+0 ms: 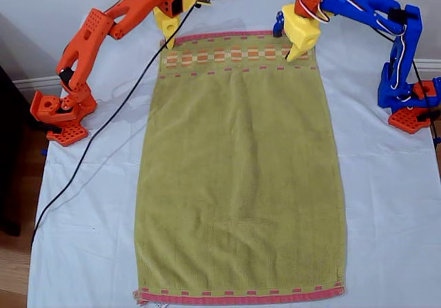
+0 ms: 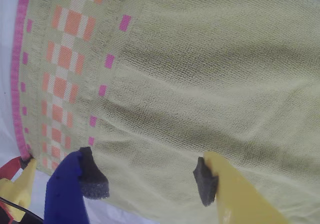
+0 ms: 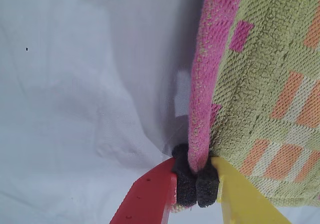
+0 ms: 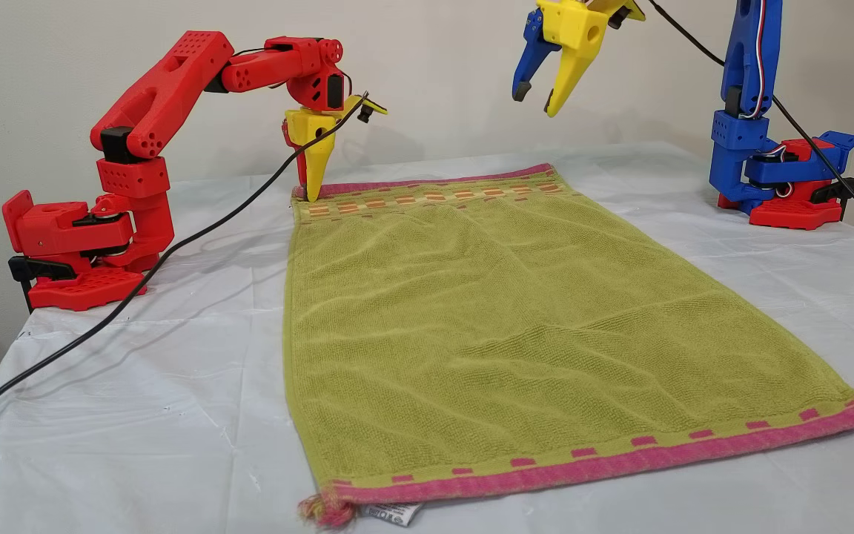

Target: Fold the towel.

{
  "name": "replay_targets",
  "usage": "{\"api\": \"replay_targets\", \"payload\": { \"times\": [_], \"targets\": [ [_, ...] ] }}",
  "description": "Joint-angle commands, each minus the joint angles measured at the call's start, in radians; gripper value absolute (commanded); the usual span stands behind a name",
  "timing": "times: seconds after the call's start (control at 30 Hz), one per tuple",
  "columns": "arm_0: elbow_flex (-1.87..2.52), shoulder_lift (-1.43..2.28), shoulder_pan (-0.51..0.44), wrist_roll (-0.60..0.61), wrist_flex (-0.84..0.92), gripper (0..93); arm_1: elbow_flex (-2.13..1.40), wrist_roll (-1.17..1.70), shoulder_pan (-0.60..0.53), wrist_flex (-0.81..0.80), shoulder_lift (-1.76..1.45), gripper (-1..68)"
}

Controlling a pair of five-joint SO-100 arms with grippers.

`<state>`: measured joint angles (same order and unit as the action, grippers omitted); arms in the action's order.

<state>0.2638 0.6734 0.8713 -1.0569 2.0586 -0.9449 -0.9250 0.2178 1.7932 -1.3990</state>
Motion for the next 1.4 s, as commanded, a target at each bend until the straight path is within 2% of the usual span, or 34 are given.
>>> {"api": "replay_targets", "payload": {
  "times": [0.0, 0.2, 0.37, 0.53, 0.77, 0.87, 0.9, 0.93, 0.97, 1.23, 1.37],
  "targets": [
    [0.023, 0.067, -0.018, -0.02, 0.009, 0.2, 0.009, 0.017, 0.098, 0.003, -0.078, 42.0],
    [0.054, 0.097, -0.021, -0.06, 0.009, 0.2, -0.012, -0.025, 0.314, -0.009, -0.071, 38.9],
    [0.069, 0.107, -0.021, -0.077, 0.009, 0.2, 0.018, -0.135, 0.411, 0.002, -0.005, 38.7],
    [0.074, 0.112, -0.025, -0.072, 0.009, 0.2, 0.031, -0.278, 0.463, 0.003, 0.058, 38.6],
    [0.054, 0.087, -0.026, -0.069, 0.009, 0.2, 0.072, -0.253, 0.459, 0.003, 0.204, 39.2],
    [0.049, 0.087, -0.026, -0.067, 0.009, 0.2, 0.104, -0.221, 0.445, 0.003, 0.272, 54.1],
    [0.049, 0.087, -0.026, -0.066, 0.009, 0.2, 0.12, -0.206, 0.439, 0.003, 0.298, 62.1],
    [0.051, 0.087, -0.025, -0.066, 0.009, 0.2, 0.135, -0.195, 0.433, 0.003, 0.322, 66.7],
    [0.051, 0.087, -0.023, -0.063, 0.009, 0.2, 0.16, -0.175, 0.423, 0.003, 0.353, 67.6],
    [0.04, 0.083, -0.031, -0.061, 0.009, 0.2, 0.341, -0.006, 0.385, 0.005, 0.497, 58.1],
    [0.035, 0.077, -0.034, -0.063, 0.009, 0.2, 0.456, 0.054, 0.373, 0.005, 0.571, 55.7]
  ]
}}
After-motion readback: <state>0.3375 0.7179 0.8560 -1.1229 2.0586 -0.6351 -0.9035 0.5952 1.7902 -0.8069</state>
